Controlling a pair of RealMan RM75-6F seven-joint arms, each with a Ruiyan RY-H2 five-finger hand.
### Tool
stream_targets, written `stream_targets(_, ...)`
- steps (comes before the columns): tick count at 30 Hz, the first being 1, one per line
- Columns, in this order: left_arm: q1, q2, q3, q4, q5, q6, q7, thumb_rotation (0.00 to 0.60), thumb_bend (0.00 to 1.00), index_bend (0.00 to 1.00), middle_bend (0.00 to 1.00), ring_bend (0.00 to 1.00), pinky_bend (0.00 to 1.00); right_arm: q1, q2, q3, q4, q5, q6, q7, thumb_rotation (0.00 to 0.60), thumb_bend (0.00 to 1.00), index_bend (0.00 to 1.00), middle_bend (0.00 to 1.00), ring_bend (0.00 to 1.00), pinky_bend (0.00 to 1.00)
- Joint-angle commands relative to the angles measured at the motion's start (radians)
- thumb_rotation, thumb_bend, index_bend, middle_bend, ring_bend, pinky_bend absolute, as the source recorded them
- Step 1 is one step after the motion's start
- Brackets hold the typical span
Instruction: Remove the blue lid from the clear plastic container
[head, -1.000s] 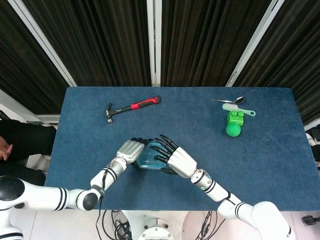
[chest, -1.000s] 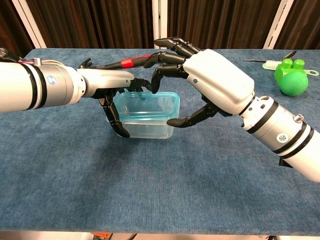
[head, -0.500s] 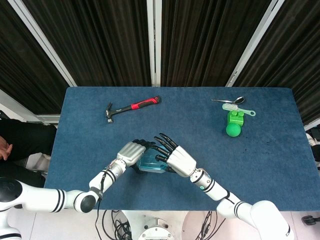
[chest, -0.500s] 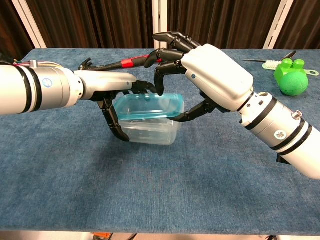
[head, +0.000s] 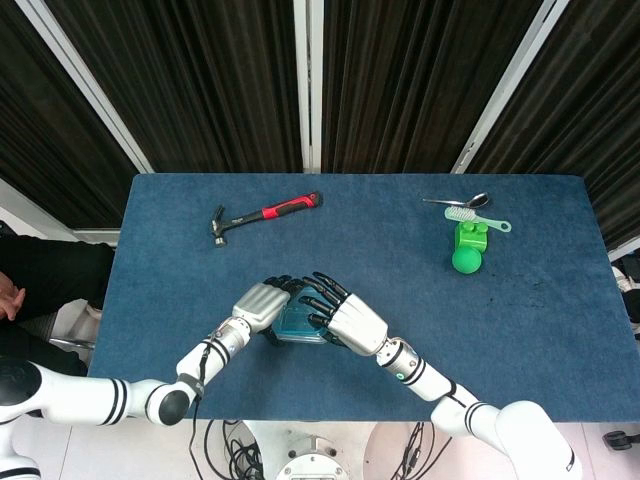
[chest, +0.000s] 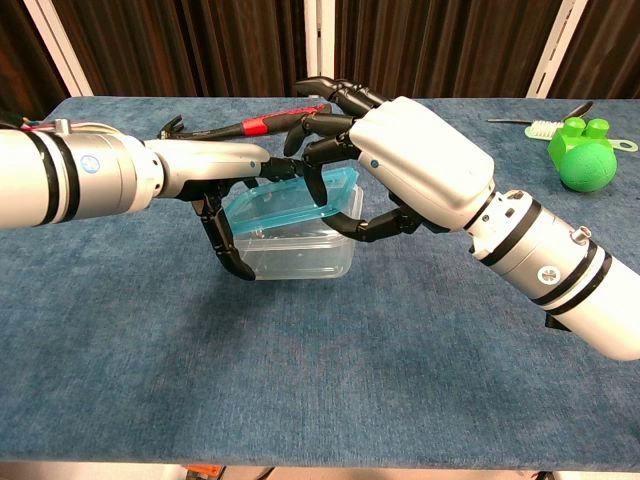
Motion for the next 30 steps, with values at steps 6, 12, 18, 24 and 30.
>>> stream_targets(6,0.016,0.013,0.001,-0.017,0.014,0.025,0.000,0.600,0.00,0.00,0.00,0.00,0.05,-0.004,-0.013,-0.001,0.024,0.001,0.017,-0.004,0.600,0.81,0.90,0.34,0.07,0.12)
stream_targets(12,0.037,0.033,0.007,-0.049,0.032,0.066,0.015,0.600,0.00,0.00,0.00,0.00,0.05,-0.006,-0.018,0.003,0.044,0.002,0.043,0.000,0.600,0.86,0.98,0.36,0.08,0.13)
stream_targets(18,0.059,0.046,0.010,-0.060,0.039,0.099,0.021,0.600,0.00,0.00,0.00,0.00,0.05,-0.008,-0.018,0.010,0.056,0.002,0.084,0.008,0.600,0.87,1.00,0.36,0.09,0.13)
stream_targets(24,0.093,0.077,0.007,-0.068,0.039,0.131,0.006,0.600,0.00,0.00,0.00,0.00,0.05,-0.011,-0.005,0.021,0.068,0.002,0.137,0.011,0.600,0.88,1.00,0.37,0.10,0.13)
stream_targets(30,0.147,0.118,0.007,-0.059,0.049,0.198,-0.006,0.600,0.00,0.00,0.00,0.00,0.04,-0.029,0.050,0.039,0.058,0.018,0.182,-0.012,0.600,0.88,1.00,0.38,0.10,0.13)
